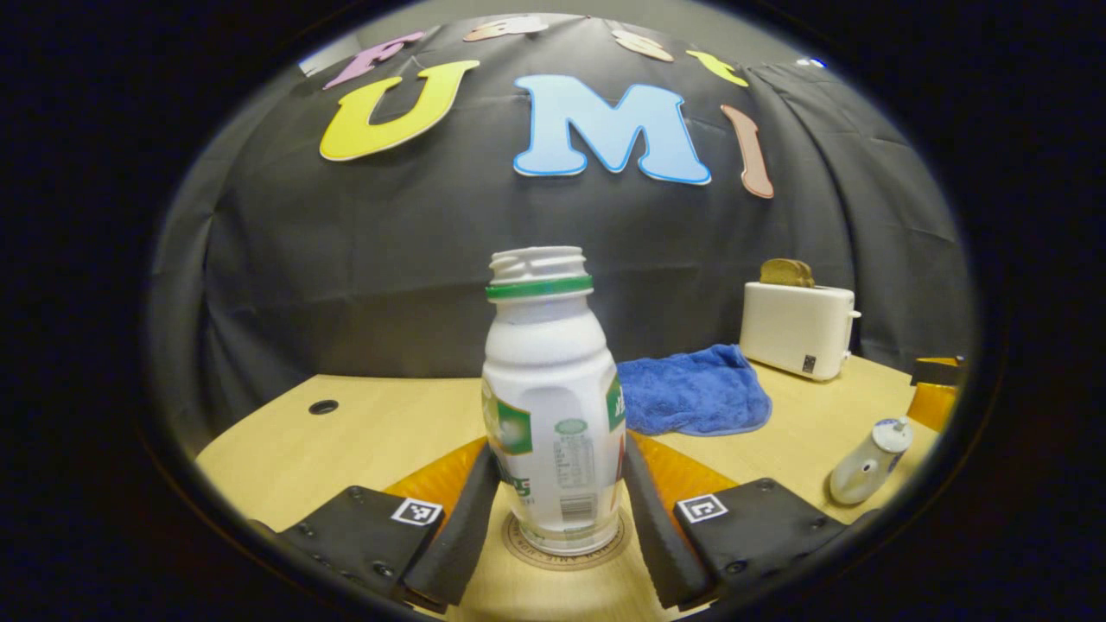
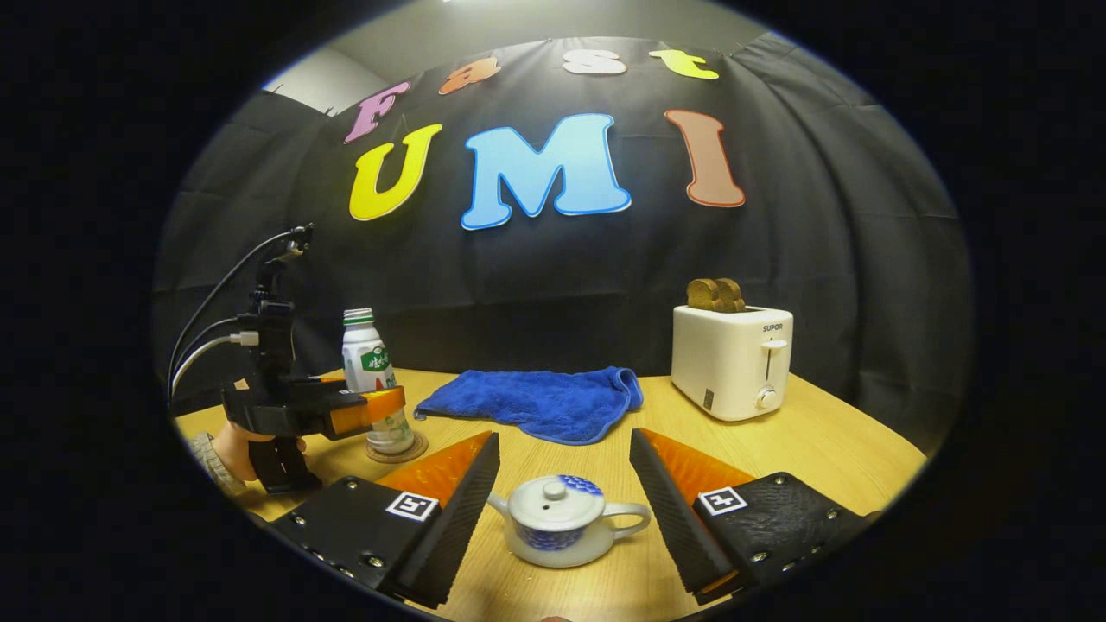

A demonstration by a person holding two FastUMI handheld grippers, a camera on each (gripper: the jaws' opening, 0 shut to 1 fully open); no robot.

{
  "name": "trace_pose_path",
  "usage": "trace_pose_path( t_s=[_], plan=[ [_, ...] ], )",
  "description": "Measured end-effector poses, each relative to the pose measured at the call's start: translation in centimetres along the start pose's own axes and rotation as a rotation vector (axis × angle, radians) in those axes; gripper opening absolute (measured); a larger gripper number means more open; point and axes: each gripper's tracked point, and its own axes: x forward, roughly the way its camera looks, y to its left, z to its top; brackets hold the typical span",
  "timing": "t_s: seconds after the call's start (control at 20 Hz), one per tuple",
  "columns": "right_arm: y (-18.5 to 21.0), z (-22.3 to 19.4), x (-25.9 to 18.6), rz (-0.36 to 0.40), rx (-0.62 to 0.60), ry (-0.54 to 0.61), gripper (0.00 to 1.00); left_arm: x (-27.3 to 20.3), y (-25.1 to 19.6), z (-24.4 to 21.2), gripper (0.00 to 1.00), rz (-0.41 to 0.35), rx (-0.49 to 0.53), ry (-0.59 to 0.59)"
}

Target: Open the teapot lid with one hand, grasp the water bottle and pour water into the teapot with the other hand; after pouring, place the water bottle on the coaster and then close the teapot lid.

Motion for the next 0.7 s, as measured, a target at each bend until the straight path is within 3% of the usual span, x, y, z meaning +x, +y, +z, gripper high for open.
trace_pose_path(
  t_s=[0.05, 0.2, 0.25, 0.3, 0.35, 0.7],
  plan=[
    [-0.2, 0.2, -0.1, -0.005, 0.005, -0.008, 0.94, 0.0, 0.0, 0.0, 0.89, -0.001, 0.002, 0.001],
    [-0.5, 0.4, -0.1, -0.011, 0.025, -0.016, 0.93, -0.4, -0.5, 0.5, 0.94, -0.03, -0.036, -0.013],
    [-0.6, 0.4, -0.1, -0.012, 0.027, -0.014, 0.94, -0.5, -0.6, 0.8, 0.95, -0.035, -0.05, -0.022],
    [-0.5, 0.3, 0.0, -0.011, 0.028, -0.013, 0.94, -0.6, -0.7, 1.0, 0.9, -0.036, -0.05, -0.029],
    [-0.4, 0.3, -0.1, -0.009, 0.027, -0.012, 0.94, -0.7, -0.8, 0.8, 0.98, -0.033, -0.039, -0.025],
    [0.0, 0.5, -0.2, 0.004, 0.011, -0.016, 0.94, -3.6, -1.3, 0.8, 0.99, -0.015, 0.056, -0.029]
  ],
)
